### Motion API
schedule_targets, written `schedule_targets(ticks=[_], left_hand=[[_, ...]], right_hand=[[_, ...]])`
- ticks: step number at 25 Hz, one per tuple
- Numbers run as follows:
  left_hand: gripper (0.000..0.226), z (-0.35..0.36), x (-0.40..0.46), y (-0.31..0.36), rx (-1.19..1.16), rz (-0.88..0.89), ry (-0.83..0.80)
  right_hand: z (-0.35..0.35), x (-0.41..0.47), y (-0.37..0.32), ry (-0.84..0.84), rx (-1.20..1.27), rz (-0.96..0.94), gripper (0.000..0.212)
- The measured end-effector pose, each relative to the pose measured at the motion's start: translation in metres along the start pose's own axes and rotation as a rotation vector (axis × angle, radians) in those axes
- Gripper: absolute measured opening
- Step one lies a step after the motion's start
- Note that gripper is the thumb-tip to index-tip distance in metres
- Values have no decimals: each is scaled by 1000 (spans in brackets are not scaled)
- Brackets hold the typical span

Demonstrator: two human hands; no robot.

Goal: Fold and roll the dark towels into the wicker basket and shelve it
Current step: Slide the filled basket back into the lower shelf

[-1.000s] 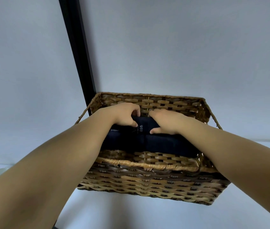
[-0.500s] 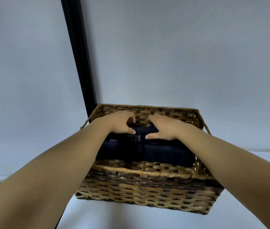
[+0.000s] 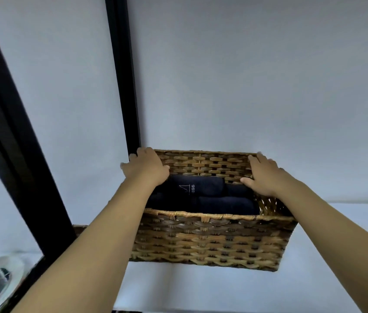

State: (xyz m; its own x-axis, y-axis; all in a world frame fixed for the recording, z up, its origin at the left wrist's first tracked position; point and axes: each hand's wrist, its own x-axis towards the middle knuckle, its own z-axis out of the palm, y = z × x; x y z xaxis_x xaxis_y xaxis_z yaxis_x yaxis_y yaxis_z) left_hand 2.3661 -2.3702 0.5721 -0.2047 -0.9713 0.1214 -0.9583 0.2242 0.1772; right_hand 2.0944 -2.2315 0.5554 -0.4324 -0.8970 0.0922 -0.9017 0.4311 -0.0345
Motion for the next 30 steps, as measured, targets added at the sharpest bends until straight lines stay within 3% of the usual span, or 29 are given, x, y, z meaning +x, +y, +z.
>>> schedule_targets(ticks=[4,8,11,13,16,19,22,30], left_hand=[[81,6,-18,-9,-31,-133,-84],[48,1,-29,-24,-60,-171,-89],[45,-7,-44,-30,-54,-152,-132],[55,-11,-59,-32,-148,-141,-155],[48,-20,-87,-40,-302,-42,-219],[47,-21,-128,-53,-714,-40,-377],[78,-16,-178,-55,-1113,-159,-492],[86,-20,-300,-40,-1156,-191,-451]], right_hand=[[2,-37,15,-82,265,154,55],[-2,-77,19,-72,564,313,19],[-8,-101,19,-50,713,383,25],[-18,-121,20,-48,743,383,20],[-27,-151,36,-79,780,387,20],[-27,-183,63,-92,832,389,23],[-24,-219,88,-108,928,402,24],[-24,-321,134,-56,941,344,25]])
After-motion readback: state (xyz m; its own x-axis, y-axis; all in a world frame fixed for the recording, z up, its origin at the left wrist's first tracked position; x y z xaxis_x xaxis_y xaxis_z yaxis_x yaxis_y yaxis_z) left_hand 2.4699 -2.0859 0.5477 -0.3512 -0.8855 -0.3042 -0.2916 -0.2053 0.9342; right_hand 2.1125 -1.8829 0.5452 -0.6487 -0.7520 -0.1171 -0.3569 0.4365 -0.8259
